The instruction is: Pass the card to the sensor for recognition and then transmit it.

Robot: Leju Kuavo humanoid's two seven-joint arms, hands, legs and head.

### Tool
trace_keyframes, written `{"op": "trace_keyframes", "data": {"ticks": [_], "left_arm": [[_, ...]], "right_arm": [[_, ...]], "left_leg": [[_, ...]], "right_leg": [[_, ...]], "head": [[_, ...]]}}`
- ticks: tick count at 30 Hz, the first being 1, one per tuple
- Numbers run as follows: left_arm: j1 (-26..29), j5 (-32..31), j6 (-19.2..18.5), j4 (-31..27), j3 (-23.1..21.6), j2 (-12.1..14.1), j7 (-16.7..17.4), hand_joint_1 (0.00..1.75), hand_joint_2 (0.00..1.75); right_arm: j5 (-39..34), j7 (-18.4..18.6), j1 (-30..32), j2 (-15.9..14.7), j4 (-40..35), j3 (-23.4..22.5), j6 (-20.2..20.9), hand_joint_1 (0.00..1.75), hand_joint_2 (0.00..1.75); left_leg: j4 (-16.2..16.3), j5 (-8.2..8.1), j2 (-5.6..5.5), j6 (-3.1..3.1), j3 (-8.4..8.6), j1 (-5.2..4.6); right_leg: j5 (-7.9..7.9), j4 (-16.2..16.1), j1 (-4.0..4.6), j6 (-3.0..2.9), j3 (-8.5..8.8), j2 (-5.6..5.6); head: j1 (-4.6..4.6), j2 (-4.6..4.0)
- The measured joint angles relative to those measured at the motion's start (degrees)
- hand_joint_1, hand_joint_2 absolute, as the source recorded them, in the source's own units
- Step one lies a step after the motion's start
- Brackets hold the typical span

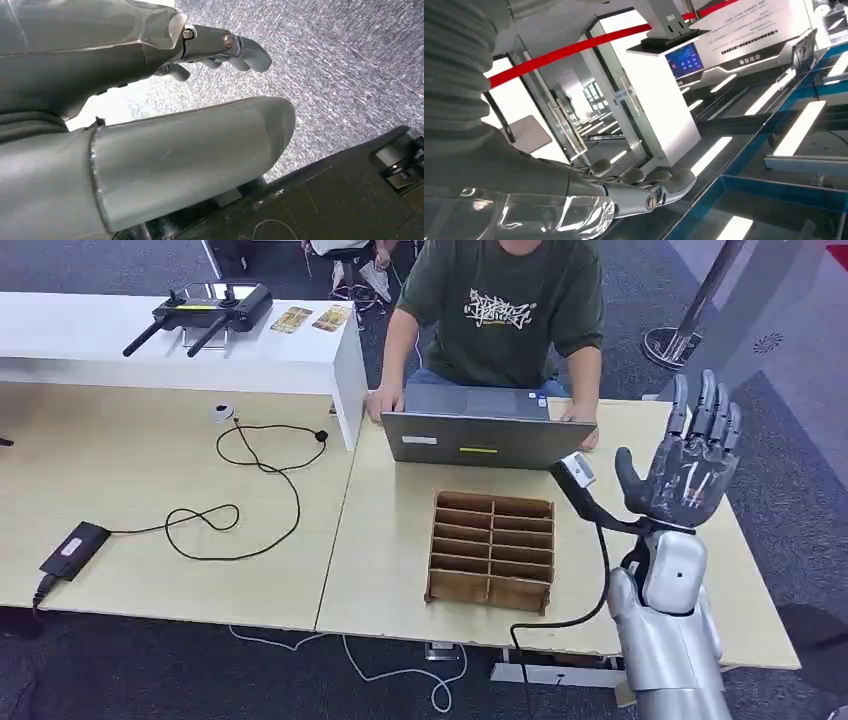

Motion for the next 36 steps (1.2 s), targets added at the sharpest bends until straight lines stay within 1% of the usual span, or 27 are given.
{"op": "trace_keyframes", "data": {"ticks": [19, 27, 36], "left_arm": [[0.18, 0.85, 0.50, 0.02, 0.24, 0.02, -0.52, 0.00, 0.00], [0.34, 1.07, 0.59, 0.02, 0.44, 0.04, -0.66, 0.00, 0.00], [0.62, 1.05, 0.59, 0.02, 0.46, 0.04, -0.96, 0.00, 0.00]], "right_arm": [[-0.02, 0.00, 4.67, -0.20, -4.04, -2.82, -0.68, 0.00, 1.75], [-0.09, 0.48, 8.67, -0.57, -7.35, -4.79, -1.99, 0.00, 1.75], [-0.15, 0.09, 13.66, -0.66, -11.83, -7.54, -2.67, 0.00, 1.75]], "left_leg": [[0.00, 0.00, 0.00, 0.00, -0.01, 0.00], [0.00, -0.01, 0.00, 0.00, -0.02, 0.00], [0.00, -0.01, 0.00, 0.00, -0.04, 0.00]], "right_leg": [[0.00, 0.00, 0.00, 0.00, -0.01, 0.00], [0.00, -0.01, 0.00, 0.00, -0.02, 0.00], [-0.01, -0.01, 0.00, 0.00, -0.03, -0.01]], "head": [[0.00, 0.00], [0.00, 0.00], [0.00, 0.00]]}}
